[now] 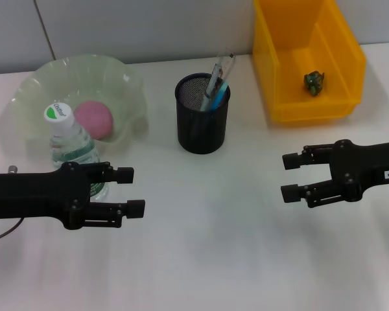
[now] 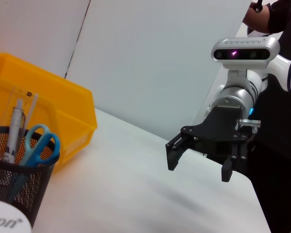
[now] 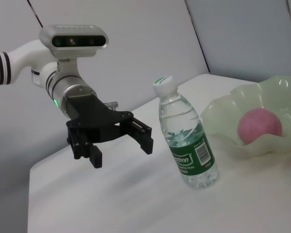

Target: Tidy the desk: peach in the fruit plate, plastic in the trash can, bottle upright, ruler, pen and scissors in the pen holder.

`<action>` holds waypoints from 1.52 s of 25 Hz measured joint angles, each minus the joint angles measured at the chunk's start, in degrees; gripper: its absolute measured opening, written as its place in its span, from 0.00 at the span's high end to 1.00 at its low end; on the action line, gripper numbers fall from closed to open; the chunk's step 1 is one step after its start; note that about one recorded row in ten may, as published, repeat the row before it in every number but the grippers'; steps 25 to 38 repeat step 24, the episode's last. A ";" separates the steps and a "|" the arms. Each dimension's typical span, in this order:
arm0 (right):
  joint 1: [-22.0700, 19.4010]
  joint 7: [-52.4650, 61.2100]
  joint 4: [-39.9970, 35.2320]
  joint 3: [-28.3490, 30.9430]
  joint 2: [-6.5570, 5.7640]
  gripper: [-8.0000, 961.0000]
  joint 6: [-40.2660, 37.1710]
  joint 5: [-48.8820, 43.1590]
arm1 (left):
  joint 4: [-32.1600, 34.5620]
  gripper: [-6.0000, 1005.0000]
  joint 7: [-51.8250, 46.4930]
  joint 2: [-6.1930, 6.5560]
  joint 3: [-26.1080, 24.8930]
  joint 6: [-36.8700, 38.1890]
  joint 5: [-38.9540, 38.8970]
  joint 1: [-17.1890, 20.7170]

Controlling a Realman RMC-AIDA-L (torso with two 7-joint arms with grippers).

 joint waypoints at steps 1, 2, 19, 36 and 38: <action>0.06 0.03 0.15 -0.08 0.02 0.14 -0.01 -0.01 | 0.00 0.19 0.00 0.00 0.00 0.00 0.00 0.00; 0.10 0.05 0.21 -0.11 0.06 0.14 -0.03 -0.02 | 0.00 0.19 -0.08 -0.01 -0.02 0.02 0.02 -0.02; -0.10 0.69 0.43 -0.38 0.64 0.14 -0.78 -0.26 | 0.00 0.19 -0.31 0.34 -0.05 0.78 0.04 0.10; -0.14 0.71 0.42 -0.35 0.72 0.14 -0.83 -0.99 | 0.05 0.19 -0.47 0.50 -0.05 1.31 0.04 0.31; -0.14 0.71 0.42 -0.35 0.72 0.14 -0.83 -0.99 | 0.05 0.19 -0.47 0.50 -0.05 1.31 0.04 0.31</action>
